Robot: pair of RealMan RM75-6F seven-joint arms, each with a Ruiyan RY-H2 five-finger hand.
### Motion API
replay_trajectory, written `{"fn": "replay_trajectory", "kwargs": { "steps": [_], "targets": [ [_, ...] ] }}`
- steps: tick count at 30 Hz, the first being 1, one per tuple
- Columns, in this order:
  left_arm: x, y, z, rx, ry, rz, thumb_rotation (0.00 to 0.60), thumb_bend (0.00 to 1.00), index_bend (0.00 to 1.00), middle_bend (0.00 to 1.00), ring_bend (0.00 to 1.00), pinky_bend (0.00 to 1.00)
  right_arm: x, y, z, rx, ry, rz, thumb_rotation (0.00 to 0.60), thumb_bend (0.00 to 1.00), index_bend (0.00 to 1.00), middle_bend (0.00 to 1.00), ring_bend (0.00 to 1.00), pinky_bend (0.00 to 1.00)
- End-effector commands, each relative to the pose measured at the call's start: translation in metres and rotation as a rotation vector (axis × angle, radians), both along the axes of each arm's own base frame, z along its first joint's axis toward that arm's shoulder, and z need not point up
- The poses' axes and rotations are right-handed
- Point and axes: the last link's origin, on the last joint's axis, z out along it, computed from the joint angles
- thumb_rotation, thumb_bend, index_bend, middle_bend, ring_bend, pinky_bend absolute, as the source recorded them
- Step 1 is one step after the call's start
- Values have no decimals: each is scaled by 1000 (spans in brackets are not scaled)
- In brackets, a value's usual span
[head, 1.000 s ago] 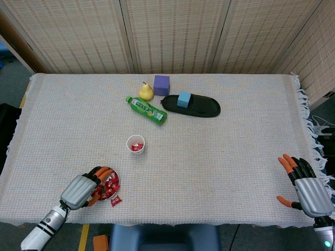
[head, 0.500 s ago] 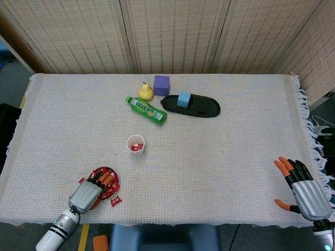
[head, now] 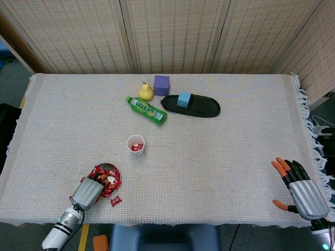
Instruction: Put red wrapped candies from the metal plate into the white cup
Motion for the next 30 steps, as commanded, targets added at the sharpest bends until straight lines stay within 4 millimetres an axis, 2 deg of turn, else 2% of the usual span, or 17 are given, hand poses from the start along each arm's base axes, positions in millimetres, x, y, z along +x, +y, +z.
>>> {"fn": "replay_trajectory", "kwargs": {
  "steps": [1, 9, 14, 20, 30],
  "targets": [
    [2, 1, 2, 7, -1, -8, 600, 366, 395, 332, 273, 632, 0, 0, 0, -2, -1, 0, 600, 0, 0, 0, 0, 0],
    [6, -1, 4, 18, -11, -40, 600, 368, 457, 454, 404, 777, 1, 1, -1, -3, 1, -1, 600, 0, 0, 0, 0, 0],
    [7, 1, 4, 29, -36, -47, 600, 383, 550, 571, 490, 827, 1, 2, 1, -12, -4, 0, 600, 0, 0, 0, 0, 0],
    [9, 0, 4, 34, -46, -60, 600, 389, 587, 603, 509, 827, 1, 2, 2, -7, -5, -1, 600, 0, 0, 0, 0, 0],
    [13, 7, 16, 81, -71, -79, 600, 396, 615, 626, 529, 849, 1, 2, 1, -3, -3, -2, 600, 0, 0, 0, 0, 0]
  ]
}}
